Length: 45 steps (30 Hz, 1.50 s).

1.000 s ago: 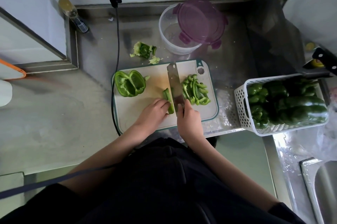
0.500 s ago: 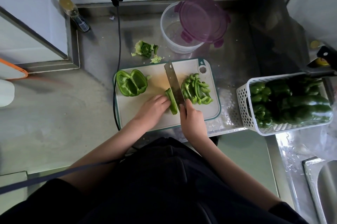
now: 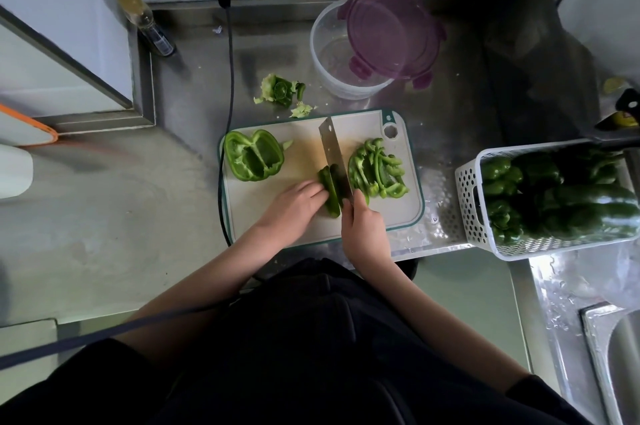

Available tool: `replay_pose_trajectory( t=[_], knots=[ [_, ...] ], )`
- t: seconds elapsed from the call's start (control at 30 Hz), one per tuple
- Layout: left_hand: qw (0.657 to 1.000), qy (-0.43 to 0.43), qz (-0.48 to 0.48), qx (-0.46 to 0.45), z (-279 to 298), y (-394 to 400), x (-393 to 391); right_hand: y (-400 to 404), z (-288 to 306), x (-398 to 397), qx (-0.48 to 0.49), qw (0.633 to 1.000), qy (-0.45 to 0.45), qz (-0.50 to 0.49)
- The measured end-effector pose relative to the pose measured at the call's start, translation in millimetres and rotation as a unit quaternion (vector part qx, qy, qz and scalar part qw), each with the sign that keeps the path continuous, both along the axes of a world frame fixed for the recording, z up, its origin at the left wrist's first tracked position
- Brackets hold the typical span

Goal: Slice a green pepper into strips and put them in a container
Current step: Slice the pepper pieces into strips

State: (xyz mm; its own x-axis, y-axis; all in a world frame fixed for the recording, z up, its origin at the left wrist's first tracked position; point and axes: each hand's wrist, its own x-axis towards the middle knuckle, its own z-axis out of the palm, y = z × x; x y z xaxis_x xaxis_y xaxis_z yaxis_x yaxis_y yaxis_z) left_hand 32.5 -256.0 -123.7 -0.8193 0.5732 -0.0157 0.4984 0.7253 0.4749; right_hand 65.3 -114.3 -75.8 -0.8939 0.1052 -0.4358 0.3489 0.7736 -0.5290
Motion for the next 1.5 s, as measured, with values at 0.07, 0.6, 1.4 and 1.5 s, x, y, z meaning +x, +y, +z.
replay_pose_trajectory(
  t=[0.07, 0.6, 1.4, 1.5],
  knots=[
    [1.0, 0.002, -0.004, 0.004, 0, -1, 0, 3, 1, 0, -0.011, 1.0, 0.008, -0.017],
    [1.0, 0.004, -0.009, 0.001, 3, -1, 2, 1, -7, 1, -0.01, 1.0, -0.008, -0.009],
    [1.0, -0.018, -0.017, -0.003, 2, -2, 0, 1, -10, 1, -0.002, 1.0, 0.001, 0.022],
    [1.0, -0.02, -0.015, -0.004, 4, -2, -1, 0, -12, -2, -0.005, 1.0, -0.006, 0.024]
  ],
)
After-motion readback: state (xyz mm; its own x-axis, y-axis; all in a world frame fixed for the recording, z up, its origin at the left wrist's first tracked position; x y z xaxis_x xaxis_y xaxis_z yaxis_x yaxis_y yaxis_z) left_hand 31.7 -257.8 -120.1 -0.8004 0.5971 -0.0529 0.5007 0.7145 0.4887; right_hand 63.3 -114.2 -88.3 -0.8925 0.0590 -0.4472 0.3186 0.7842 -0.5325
